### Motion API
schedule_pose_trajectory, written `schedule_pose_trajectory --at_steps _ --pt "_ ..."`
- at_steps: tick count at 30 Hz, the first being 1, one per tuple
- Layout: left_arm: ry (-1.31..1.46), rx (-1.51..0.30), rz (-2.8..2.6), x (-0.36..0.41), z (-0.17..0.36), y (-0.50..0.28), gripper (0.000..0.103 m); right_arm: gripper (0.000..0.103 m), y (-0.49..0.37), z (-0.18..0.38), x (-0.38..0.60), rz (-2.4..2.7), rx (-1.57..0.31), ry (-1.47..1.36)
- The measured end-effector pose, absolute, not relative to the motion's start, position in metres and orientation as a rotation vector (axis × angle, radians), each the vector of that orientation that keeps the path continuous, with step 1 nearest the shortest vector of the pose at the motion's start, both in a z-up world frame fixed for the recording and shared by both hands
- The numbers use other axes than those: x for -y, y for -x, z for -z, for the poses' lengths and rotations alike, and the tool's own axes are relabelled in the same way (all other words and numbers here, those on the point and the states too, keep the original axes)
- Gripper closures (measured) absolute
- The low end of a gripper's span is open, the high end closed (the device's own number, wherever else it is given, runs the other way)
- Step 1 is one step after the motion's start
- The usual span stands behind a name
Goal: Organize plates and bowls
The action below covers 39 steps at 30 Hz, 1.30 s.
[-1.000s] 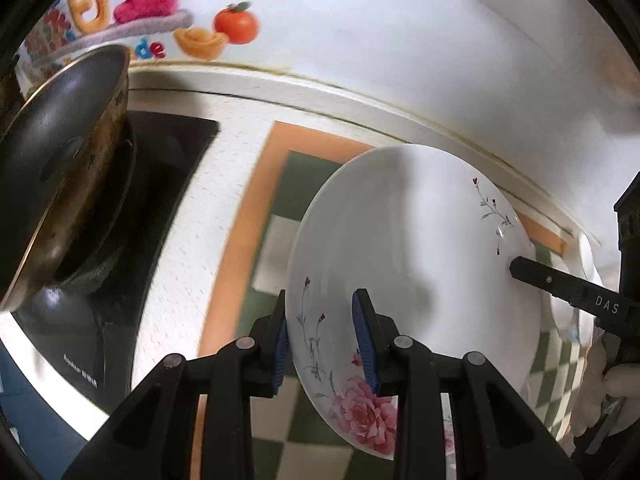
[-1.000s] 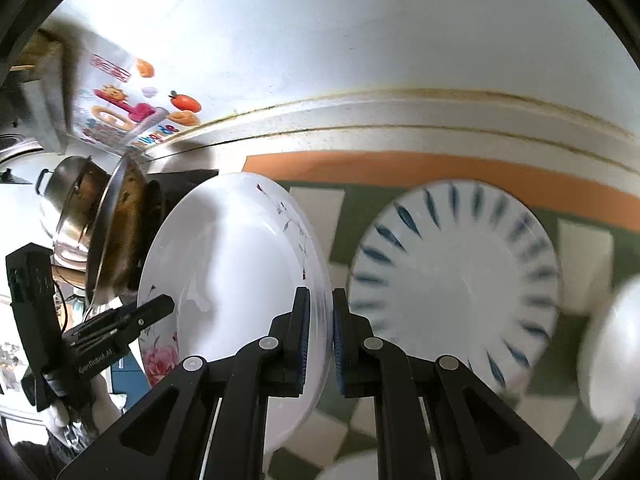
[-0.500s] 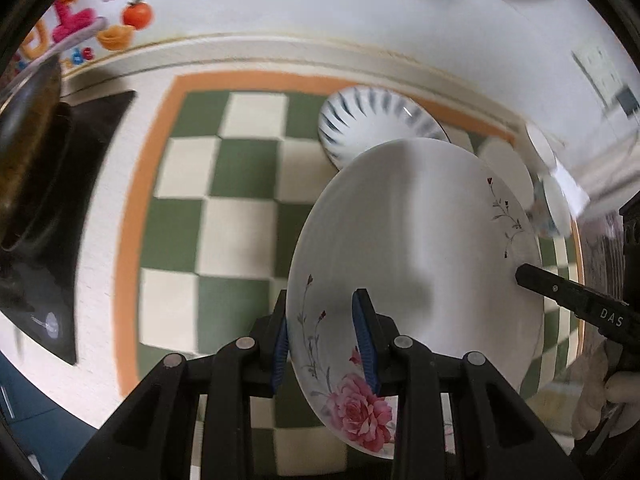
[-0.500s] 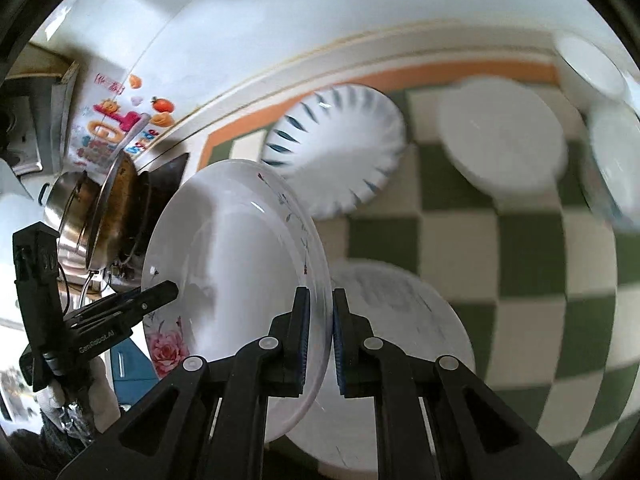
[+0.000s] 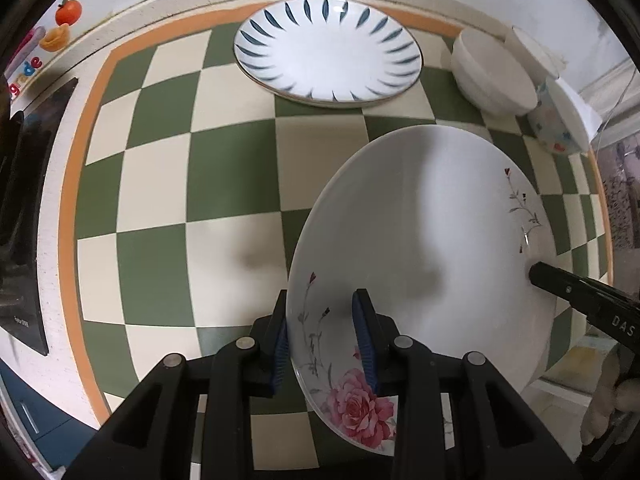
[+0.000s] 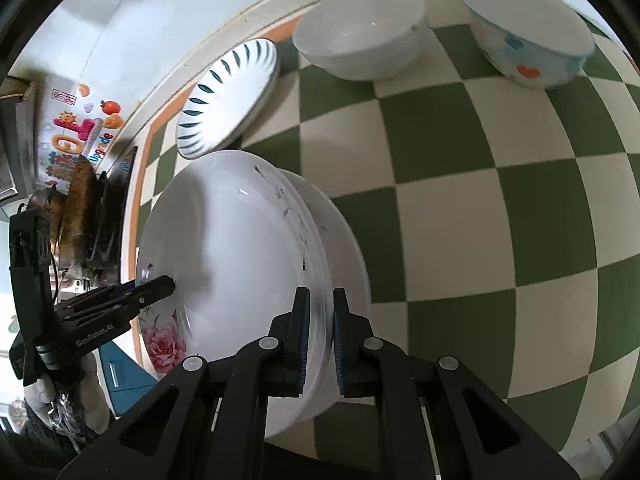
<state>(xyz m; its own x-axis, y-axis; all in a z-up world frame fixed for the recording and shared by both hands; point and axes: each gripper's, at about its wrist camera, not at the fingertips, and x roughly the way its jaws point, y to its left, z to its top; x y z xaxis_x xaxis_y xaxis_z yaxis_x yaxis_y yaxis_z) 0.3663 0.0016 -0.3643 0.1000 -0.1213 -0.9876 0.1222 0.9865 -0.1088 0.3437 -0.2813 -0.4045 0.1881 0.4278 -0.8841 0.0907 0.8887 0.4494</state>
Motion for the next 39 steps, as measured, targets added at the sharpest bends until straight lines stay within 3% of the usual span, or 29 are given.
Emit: schedule_pose_trajectory --at_steps 23,32,35,37,39 --pt "-0.093 -1.452 0.072 0.016 0.37 -0.361 0.074 0.089 -0.353 0.404 0.27 -0.261 -1.461 -0.341" --pt "0.037 -1.386 0.039 -0.003 0.314 -0.367 0.073 0.087 -0.359 0.361 0.29 -0.315 -1.415 -0.428" --pt "0.079 -1.339 0.02 -0.015 0.292 -0.389 0.069 0.077 -0.386 0.334 0.285 -0.358 -1.367 -0.478" --pt "0.097 -1.325 0.005 -0.023 0.287 -0.406 0.069 0.065 -0.403 0.324 0.279 -0.378 -1.342 -0.498" --pt "0.115 -1.323 -0.003 -0.033 0.288 -0.425 0.069 0.065 -0.429 0.316 0.267 -0.379 -1.319 -0.495"
